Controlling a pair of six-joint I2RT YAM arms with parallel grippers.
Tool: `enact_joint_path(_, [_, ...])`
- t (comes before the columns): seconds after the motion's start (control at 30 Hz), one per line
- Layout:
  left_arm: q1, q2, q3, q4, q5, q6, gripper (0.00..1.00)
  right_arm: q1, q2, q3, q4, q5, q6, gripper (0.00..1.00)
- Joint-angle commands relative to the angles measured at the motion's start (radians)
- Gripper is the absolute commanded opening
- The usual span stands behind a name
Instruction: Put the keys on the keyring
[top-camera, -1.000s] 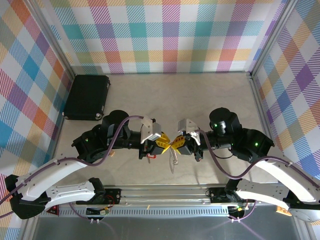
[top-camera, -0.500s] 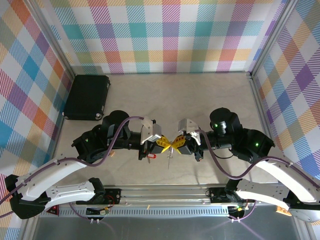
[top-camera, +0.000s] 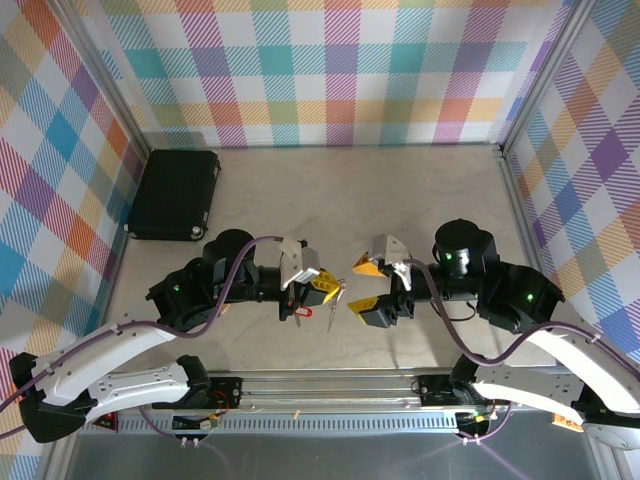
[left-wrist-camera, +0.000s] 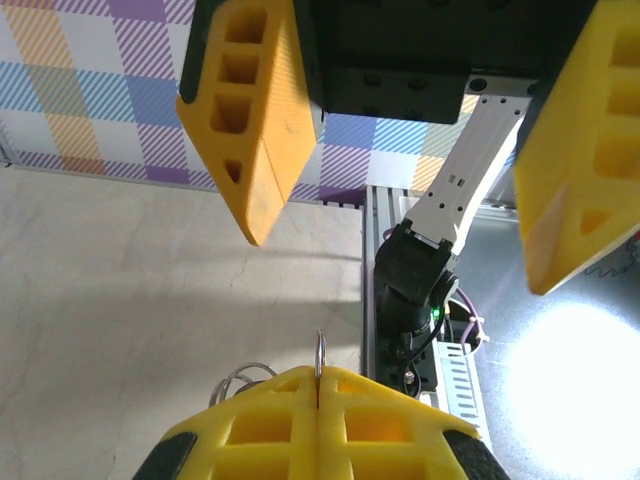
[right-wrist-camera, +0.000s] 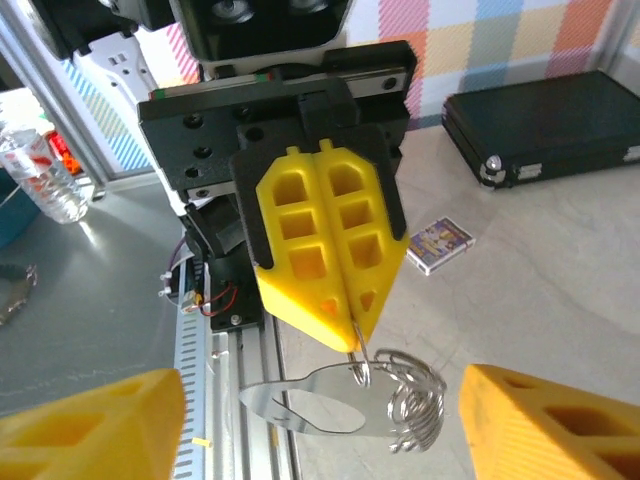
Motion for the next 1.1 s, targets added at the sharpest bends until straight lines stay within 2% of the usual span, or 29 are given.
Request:
enact_joint_path(0.0, [-0.005,-0.043,-0.032,0.077,-0.005,-0.03,0.0,0.007,0.004,0.029,-0.015,0.059,0.063,0.78])
enact_joint_path(0.37, [-0.005,-0.156,-0.161,0.117,-0.054,-0.086,0.0,-0.012,0.043,-0.006,0.042,0.13,0.186,0.93])
enact_joint_path(0.57, [-0.005,-0.241,-0.258,0.186,-0.096,-0.138,0.0,-0.024,0.068,-0.058,0.089,0.209,0.264,0.99])
enact_joint_path(0.93, [-0.005,-0.343,-0.313,0.161,-0.161,-0.182,0.0,-0.091,0.177,-0.132,0.103,0.183,0.369,0.99])
enact_joint_path(1.07, [-0.005,-0.374,-0.321,0.135,-0.185,-0.187,0.0,-0.122,0.236,-0.139,0.098,0.222,0.427,0.99])
